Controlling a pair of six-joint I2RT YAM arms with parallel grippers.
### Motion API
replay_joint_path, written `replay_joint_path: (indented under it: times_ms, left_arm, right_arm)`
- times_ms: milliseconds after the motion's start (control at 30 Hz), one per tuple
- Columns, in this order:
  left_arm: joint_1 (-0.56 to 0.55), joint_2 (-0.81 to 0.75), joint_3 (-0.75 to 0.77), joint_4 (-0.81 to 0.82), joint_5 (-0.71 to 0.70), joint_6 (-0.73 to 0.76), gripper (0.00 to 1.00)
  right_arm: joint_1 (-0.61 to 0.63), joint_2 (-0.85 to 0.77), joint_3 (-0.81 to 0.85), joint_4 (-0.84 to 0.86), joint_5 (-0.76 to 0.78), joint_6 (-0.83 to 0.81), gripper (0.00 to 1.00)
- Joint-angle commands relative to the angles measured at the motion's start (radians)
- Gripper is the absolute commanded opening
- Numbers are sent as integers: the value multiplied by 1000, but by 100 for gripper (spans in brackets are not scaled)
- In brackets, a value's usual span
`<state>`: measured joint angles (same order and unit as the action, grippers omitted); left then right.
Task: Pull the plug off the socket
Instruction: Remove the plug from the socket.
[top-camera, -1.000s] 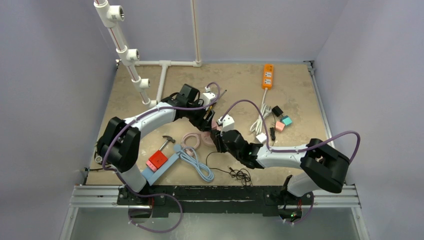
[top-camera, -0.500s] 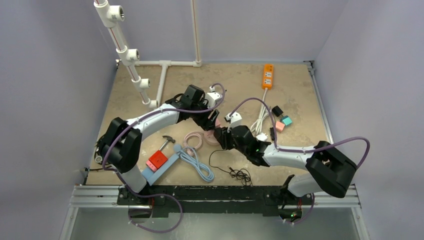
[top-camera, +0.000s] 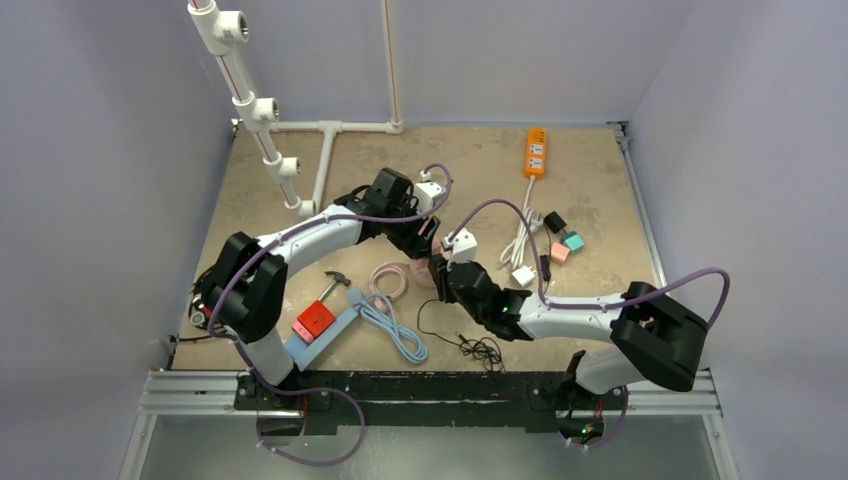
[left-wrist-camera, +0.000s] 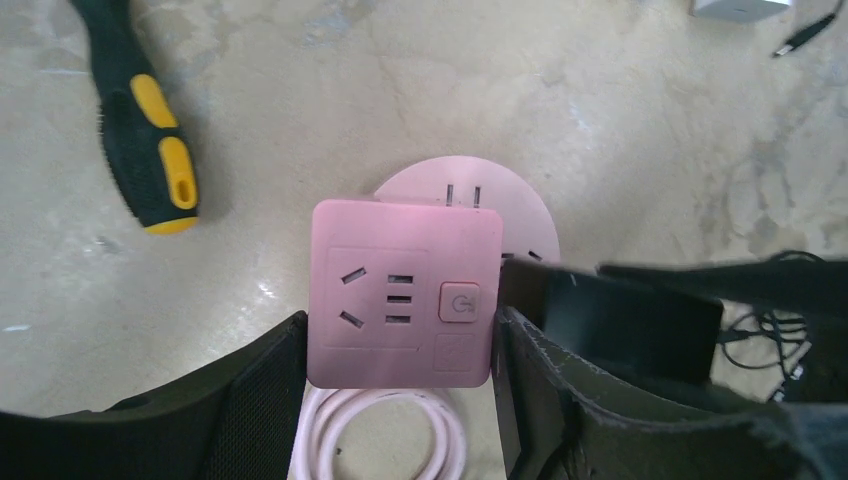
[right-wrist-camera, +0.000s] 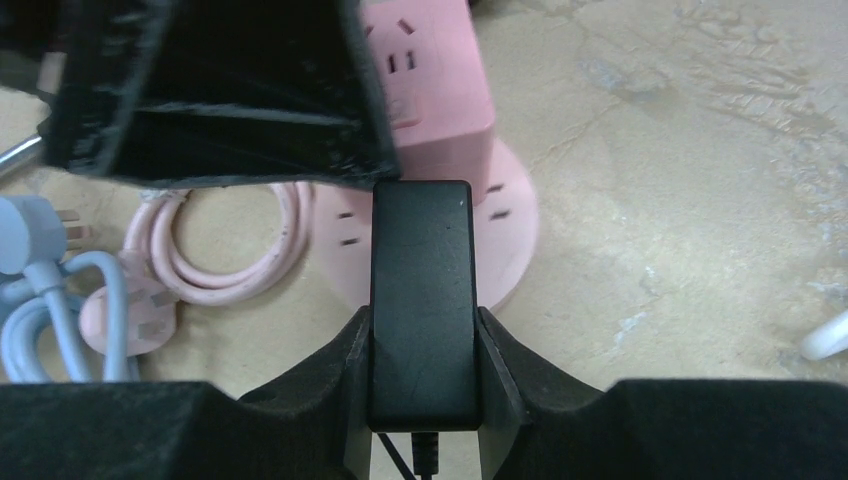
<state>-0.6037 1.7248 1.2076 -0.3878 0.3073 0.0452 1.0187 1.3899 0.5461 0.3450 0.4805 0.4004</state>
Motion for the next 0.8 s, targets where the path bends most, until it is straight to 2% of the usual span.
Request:
replay_joint_path:
  times_ms: [0, 233, 433, 767]
  left_arm:
    - [16, 66, -5, -58, -180, 13, 2]
    - [16, 60, -3, -60, -183, 9, 2]
    - [16, 45, -2, -59, -251, -22, 4]
    - [30, -24, -12, -51, -382, -113, 8]
  right_arm:
    - [76, 34, 88, -24, 138, 28, 0]
    - [80, -4, 65, 0, 96, 44, 0]
    - [77, -97, 31, 16, 76, 50, 0]
    - [-49, -267, 97, -160, 91, 74, 0]
